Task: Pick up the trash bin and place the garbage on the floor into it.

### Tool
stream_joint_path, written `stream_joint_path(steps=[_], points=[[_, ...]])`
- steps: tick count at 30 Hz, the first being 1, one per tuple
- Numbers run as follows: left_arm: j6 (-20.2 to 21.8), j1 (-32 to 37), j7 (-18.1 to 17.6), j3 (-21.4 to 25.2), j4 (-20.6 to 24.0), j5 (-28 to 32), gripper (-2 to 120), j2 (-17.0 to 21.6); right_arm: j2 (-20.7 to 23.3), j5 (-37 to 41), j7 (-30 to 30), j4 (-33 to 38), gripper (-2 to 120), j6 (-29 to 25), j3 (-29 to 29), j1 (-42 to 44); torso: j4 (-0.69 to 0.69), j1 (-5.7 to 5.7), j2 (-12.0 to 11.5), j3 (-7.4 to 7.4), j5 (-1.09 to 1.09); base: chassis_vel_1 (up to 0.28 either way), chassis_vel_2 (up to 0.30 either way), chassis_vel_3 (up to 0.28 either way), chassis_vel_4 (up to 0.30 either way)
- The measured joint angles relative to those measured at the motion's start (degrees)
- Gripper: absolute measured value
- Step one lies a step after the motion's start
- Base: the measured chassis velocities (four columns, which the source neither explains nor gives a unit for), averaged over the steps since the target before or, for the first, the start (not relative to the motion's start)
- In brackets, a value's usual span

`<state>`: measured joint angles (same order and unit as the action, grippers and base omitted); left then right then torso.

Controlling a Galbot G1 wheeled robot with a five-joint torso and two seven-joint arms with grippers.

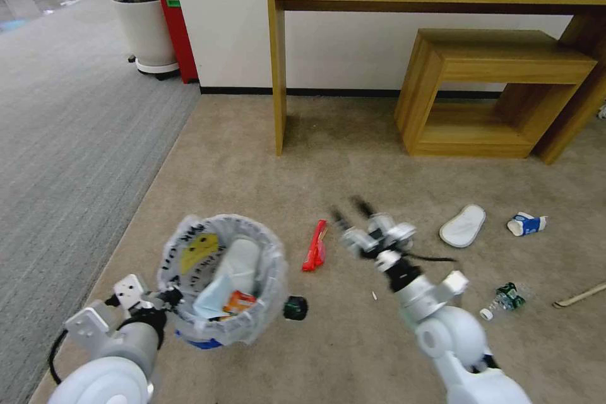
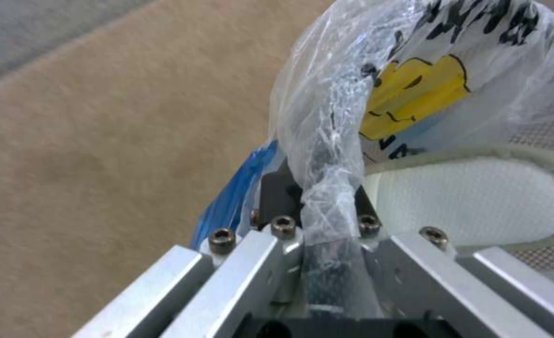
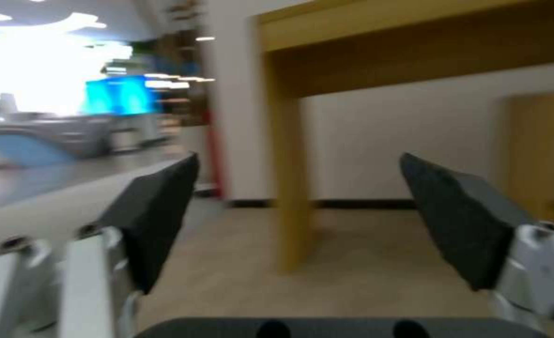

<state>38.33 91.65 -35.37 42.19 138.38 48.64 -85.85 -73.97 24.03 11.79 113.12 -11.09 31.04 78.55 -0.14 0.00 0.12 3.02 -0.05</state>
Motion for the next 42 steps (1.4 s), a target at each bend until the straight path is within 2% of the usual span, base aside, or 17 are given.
stream_joint_path(steps=[3,6,7,13,22,42], points=[[-0.6,-0.5,0.1,1.0,-0.5,-0.7,0,0.0,-0.8,-2.3,-1.6,1.5,99,-2.3,7.7,2.8,0.0,0.0,0.0,0.0,0.0,0.0,0.0,0.0,0.0],[-0.7,-0.7,0.3,1.5,-0.5,-0.7,0,0.0,-1.2,-2.7,-1.6,1.9,100,-3.2,10.4,3.8,-0.01,0.0,0.0,0.0,0.0,0.0,0.0,0.0,0.0],[-0.7,-1.1,0.5,2.4,-0.5,-0.7,0,0.2,-1.7,-2.6,-1.4,2.1,100,-4.2,13.3,4.7,-0.01,0.0,0.0,0.0,0.0,0.0,0.0,0.0,0.0],[-0.5,-1.1,0.5,4.6,-0.2,-1.1,0,0.8,-2.5,-1.8,-1.3,1.2,100,-5.7,17.4,5.7,0.0,0.0,0.0,0.0,-0.01,0.0,0.0,0.0,0.0],[-0.3,-0.5,-0.1,5.8,0.3,-0.1,0,1.2,-3.2,-1.3,-1.4,0.6,100,-6.0,18.5,5.3,0.01,0.0,0.0,0.0,0.0,0.0,0.0,0.0,0.0],[-0.9,0.4,0.7,6.1,1.2,-1.0,0,1.7,-3.6,-1.4,0.2,0.7,100,-5.5,16.6,5.5,0.0,0.0,0.0,0.0,0.0,0.0,0.0,0.0,0.0]])
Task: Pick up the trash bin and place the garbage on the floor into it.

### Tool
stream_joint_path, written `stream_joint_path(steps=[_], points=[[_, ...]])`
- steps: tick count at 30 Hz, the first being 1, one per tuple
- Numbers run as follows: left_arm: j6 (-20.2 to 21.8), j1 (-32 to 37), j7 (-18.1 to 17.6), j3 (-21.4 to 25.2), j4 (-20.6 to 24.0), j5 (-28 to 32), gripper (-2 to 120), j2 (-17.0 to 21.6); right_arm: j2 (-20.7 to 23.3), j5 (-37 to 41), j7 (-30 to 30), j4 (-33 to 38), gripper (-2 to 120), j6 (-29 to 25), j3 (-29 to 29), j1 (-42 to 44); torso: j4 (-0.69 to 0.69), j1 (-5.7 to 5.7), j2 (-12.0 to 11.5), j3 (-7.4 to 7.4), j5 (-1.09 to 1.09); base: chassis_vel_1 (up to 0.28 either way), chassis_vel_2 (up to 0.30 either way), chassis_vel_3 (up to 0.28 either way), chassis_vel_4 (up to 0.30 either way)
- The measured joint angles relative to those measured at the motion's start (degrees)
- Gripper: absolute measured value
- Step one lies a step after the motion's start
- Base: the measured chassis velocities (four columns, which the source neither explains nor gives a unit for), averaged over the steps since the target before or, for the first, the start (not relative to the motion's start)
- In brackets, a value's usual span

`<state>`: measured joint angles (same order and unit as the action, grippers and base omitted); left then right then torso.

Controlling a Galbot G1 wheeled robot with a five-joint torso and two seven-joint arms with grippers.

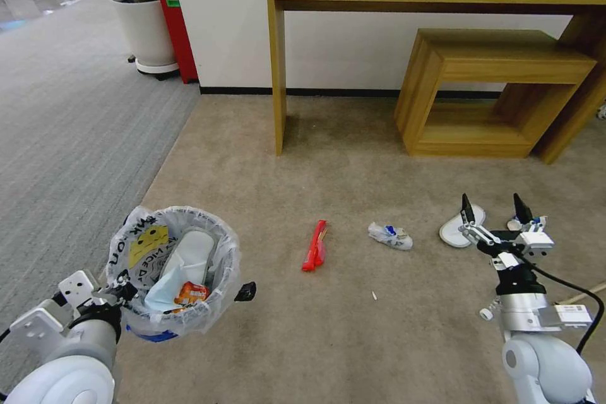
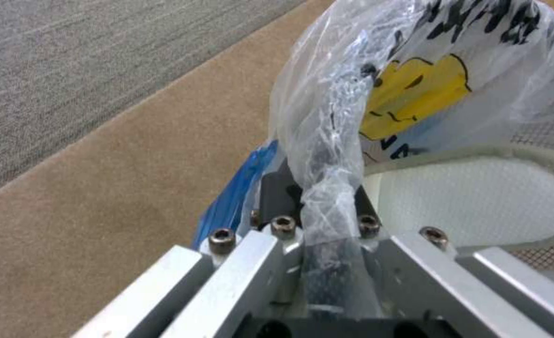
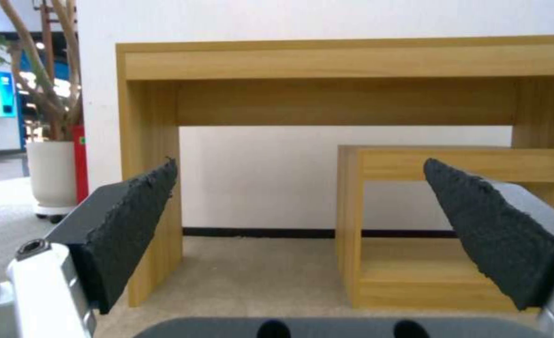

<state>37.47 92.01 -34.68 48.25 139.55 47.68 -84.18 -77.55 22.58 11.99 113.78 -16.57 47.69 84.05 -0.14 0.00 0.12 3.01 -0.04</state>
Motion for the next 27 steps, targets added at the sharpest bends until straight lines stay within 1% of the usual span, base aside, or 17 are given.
stream_joint_path(steps=[9,13,22,27], points=[[0.0,0.4,0.7,-0.1,0.5,-0.3,0,0.0,0.1,1.1,0.0,-0.4,100,-0.3,-0.2,0.0,0.0,-0.01,0.0,0.0,0.0,-0.012,0.013,0.021,-0.016],[0.0,0.5,0.9,-0.1,0.5,-0.6,0,-0.1,0.1,1.1,0.0,-0.5,100,-0.4,-0.3,-0.1,0.0,-0.01,0.0,0.0,0.0,-0.142,0.116,0.135,-0.096],[-0.1,0.8,1.2,-0.6,0.5,-1.4,0,-0.5,0.3,1.3,-0.2,-0.6,100,-0.8,-0.5,-0.4,-0.01,0.01,0.0,0.02,0.0,-0.188,0.183,0.187,-0.173],[-0.1,0.8,1.2,-0.8,0.6,-1.6,0,-0.6,0.4,1.4,-0.2,-0.6,100,-0.9,-0.4,-0.5,0.0,0.01,0.0,0.02,0.0,-0.103,0.131,0.102,-0.113]])
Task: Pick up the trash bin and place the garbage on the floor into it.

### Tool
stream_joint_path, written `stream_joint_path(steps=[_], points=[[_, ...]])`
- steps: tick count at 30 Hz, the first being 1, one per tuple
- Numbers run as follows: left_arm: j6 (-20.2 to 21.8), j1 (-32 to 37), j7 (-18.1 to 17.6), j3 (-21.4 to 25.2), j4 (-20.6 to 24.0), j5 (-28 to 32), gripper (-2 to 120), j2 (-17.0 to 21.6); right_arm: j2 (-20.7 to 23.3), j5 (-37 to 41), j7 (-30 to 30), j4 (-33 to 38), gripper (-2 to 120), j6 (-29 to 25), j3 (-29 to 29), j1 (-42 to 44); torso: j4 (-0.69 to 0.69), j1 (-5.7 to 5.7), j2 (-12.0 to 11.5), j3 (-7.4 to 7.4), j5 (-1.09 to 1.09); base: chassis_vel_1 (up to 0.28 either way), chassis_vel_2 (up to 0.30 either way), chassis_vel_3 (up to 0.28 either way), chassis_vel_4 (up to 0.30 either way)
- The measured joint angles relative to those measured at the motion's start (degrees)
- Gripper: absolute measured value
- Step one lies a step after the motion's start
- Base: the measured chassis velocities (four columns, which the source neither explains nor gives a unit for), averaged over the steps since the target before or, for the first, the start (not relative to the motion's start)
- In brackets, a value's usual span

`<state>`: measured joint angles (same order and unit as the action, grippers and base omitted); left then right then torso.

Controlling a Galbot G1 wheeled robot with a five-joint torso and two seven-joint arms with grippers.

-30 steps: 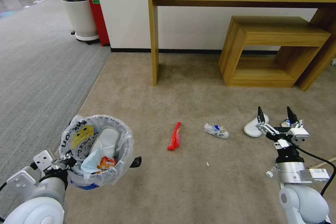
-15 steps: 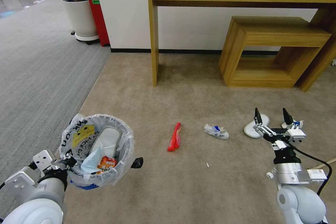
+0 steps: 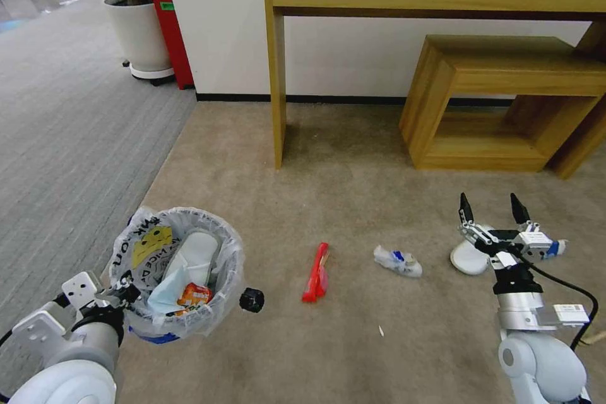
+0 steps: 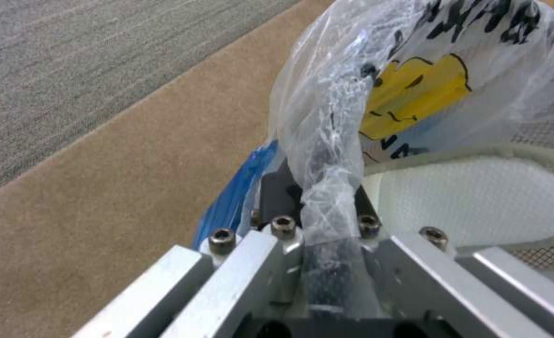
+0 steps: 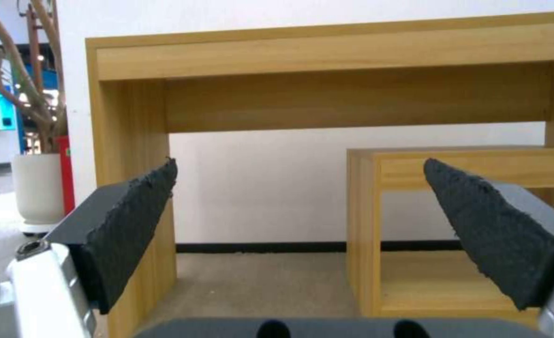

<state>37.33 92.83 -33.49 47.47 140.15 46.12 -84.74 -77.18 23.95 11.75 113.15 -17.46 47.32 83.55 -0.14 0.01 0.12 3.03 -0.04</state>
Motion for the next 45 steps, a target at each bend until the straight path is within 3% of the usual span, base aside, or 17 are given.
stream_joint_path(steps=[33,45], points=[[-0.3,0.4,0.6,-0.6,-0.1,-0.8,0,-0.5,0.1,0.1,2.5,-0.6,100,-0.8,0.0,-0.4,0.0,-0.01,0.0,-0.02,0.0,-0.001,0.001,0.001,-0.002],[-0.3,0.4,0.6,-1.0,-0.4,-1.2,0,-0.5,2.1,0.8,-1.2,0.3,100,4.8,-5.1,-0.7,0.0,-0.01,0.0,-0.01,0.0,-0.035,0.031,0.033,-0.025]])
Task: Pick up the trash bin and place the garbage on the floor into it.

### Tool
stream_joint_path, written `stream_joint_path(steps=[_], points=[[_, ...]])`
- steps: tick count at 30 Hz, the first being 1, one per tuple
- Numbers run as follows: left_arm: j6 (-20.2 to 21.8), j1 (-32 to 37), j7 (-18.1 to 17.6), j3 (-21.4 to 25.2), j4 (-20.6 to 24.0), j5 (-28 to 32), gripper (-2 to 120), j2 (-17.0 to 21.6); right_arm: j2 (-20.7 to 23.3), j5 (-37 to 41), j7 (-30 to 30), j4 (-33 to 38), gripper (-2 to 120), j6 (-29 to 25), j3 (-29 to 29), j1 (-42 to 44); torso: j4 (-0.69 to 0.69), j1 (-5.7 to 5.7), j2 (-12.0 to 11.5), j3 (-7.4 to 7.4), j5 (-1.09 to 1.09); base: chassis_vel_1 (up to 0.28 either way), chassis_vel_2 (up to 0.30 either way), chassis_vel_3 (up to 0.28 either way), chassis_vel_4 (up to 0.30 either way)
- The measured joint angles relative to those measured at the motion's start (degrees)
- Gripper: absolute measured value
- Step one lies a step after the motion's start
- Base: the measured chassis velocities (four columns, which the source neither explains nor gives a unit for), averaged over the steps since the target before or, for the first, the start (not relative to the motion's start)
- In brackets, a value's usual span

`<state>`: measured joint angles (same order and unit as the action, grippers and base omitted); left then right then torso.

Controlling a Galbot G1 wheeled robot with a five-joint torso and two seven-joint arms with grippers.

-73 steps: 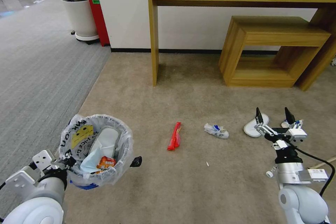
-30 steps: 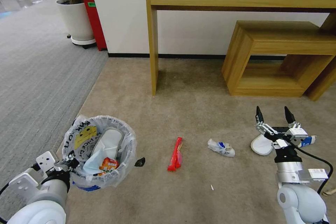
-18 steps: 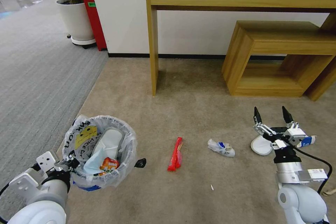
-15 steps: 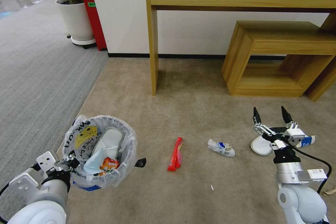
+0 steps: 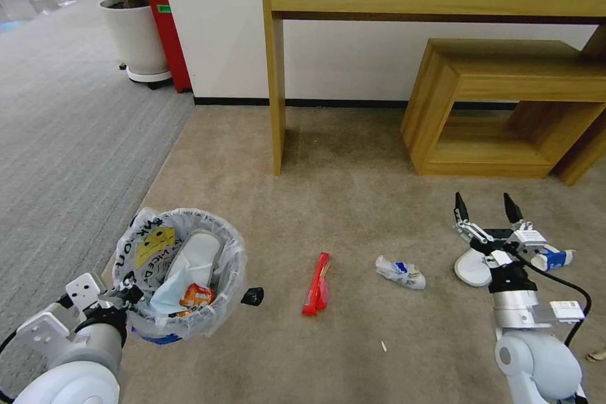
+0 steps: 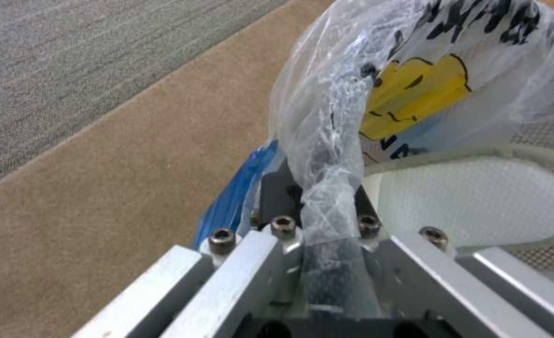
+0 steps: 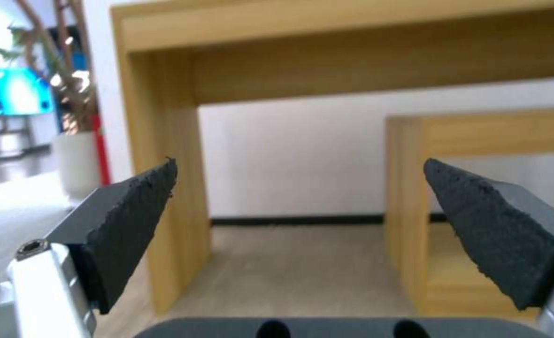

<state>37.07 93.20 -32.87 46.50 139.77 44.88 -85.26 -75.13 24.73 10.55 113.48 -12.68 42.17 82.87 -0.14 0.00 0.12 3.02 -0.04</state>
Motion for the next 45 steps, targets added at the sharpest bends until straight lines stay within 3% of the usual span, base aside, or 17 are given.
stream_joint_path(steps=[2,3,6,8,10,12,14,15,17,22,27,45], points=[[0.0,0.1,0.0,-0.2,0.0,-0.5,0,0.0,1.7,0.5,-1.3,-0.7,100,5.1,-4.4,-1.3,-0.01,0.0,0.0,0.0,0.0,0.0,0.0,0.0,0.0],[0.0,0.1,0.0,-0.2,0.0,-0.5,0,0.0,1.7,0.5,-1.3,-0.7,100,5.1,-4.4,-1.3,-0.01,0.0,0.0,0.0,0.0,0.0,0.0,0.0,0.0],[0.0,0.4,0.0,-0.2,0.0,-0.9,0,0.0,3.6,2.7,-2.1,-1.3,100,14.3,-9.9,-3.3,-0.01,0.0,0.0,0.0,0.0,0.0,0.0,0.0,0.0],[0.0,0.4,0.0,-0.2,0.0,-1.1,0,0.1,4.2,3.4,-2.6,-1.6,100,16.5,-11.7,-3.9,0.0,0.0,0.0,0.0,0.0,0.0,0.0,0.0,0.0],[0.0,0.8,0.0,-0.2,0.3,-1.7,0,0.0,5.9,5.8,-3.9,-3.3,100,23.9,-17.4,-6.8,0.0,0.0,0.0,0.0,0.02,0.0,0.0,0.0,0.0],[0.0,0.9,0.0,-0.2,0.3,-1.8,0,0.0,6.1,6.3,-4.2,-3.8,100,25.7,-18.8,-7.6,-0.01,0.0,0.0,0.0,0.01,0.0,0.0,0.0,0.0],[0.0,1.2,0.0,0.0,0.6,-2.1,0,-0.2,6.2,8.4,-7.7,-6.2,100,33.2,-25.3,-11.7,0.0,0.0,0.0,0.0,0.01,0.0,0.0,0.0,0.0],[0.0,1.2,0.0,0.0,0.6,-2.1,0,-0.2,6.2,8.4,-7.7,-6.2,100,33.2,-25.3,-11.7,0.0,0.0,0.0,0.0,0.01,0.0,0.0,0.0,0.0],[0.0,1.3,0.0,0.4,0.7,-2.2,0,-0.4,5.2,9.0,-11.9,-8.9,100,38.4,-30.4,-15.3,0.01,0.0,0.0,0.0,0.0,0.0,0.0,0.0,0.0],[0.0,1.6,0.0,0.9,0.8,-2.3,0,-0.5,3.6,8.9,-14.9,-14.4,100,41.5,-35.1,-19.4,0.0,0.0,0.0,0.0,0.01,0.0,0.0,0.0,0.0],[-0.1,1.6,0.0,0.8,0.5,-2.8,0,-0.8,0.9,8.7,-17.8,-24.2,100,43.3,-38.5,-23.8,0.0,0.0,0.0,0.0,0.0,0.0,0.0,0.0,0.0],[-0.7,1.1,0.6,-0.8,-0.9,-4.7,0,-1.3,-5.7,8.4,-17.8,-38.7,100,43.8,-37.8,-28.0,-0.01,0.0,0.0,0.0,0.0,0.0,0.0,0.0,0.0]])
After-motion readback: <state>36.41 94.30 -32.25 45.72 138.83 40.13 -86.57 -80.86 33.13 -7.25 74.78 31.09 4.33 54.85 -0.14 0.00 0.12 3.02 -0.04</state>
